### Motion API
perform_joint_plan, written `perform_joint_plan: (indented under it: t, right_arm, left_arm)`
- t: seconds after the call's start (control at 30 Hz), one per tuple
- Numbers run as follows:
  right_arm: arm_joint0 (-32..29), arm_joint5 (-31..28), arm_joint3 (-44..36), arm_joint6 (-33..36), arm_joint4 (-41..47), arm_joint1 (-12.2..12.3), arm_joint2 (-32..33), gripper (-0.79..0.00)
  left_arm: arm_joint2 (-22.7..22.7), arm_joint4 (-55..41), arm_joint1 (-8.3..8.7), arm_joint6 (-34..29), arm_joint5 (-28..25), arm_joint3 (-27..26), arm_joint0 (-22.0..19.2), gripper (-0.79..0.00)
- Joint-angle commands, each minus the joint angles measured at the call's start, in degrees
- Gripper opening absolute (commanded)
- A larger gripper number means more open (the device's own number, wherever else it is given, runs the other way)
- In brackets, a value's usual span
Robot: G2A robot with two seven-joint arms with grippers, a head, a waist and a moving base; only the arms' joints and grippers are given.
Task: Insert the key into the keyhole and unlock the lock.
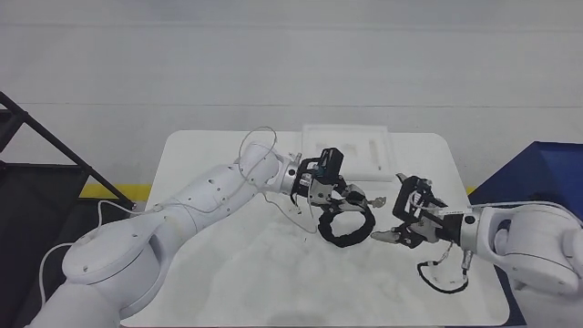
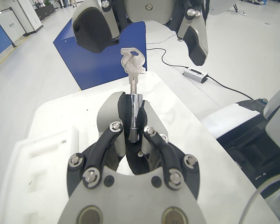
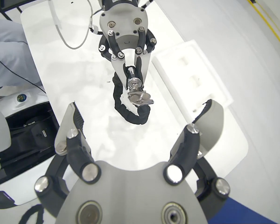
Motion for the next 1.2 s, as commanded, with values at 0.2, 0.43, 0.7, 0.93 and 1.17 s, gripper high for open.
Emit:
perform_joint_plan:
  t: [0.2, 0.43, 0.7, 0.93, 1.17]
  right_arm:
    - [-0.4, -7.3, -2.7, -3.5, -5.5, 0.6, 0.1, -0.400]
    - [-0.7, -9.2, -4.4, -6.7, -12.5, 0.8, -0.4, -0.434]
    - [-1.1, -9.8, -5.1, -10.5, -18.2, 1.1, -0.5, -0.505]
    - [-2.0, -9.4, -5.4, -12.9, -21.9, 1.3, -0.6, -0.542]
    - [-3.0, -7.0, -5.0, -15.6, -20.6, 1.5, 0.5, -0.785]
  left_arm:
    - [0.0, 0.7, 0.24, 0.0, 0.0, -0.4, 0.3, -0.785]
    - [0.0, 0.7, 0.21, 0.0, 0.0, -0.7, 0.2, -0.785]
    - [0.0, -0.4, 0.07, 0.0, 0.0, -1.7, 0.4, -0.785]
    - [0.0, -1.0, 0.21, 0.0, 0.0, -2.2, 0.3, -0.785]
    - [0.0, -0.8, 0.37, 0.0, 0.0, -2.9, -0.2, -0.785]
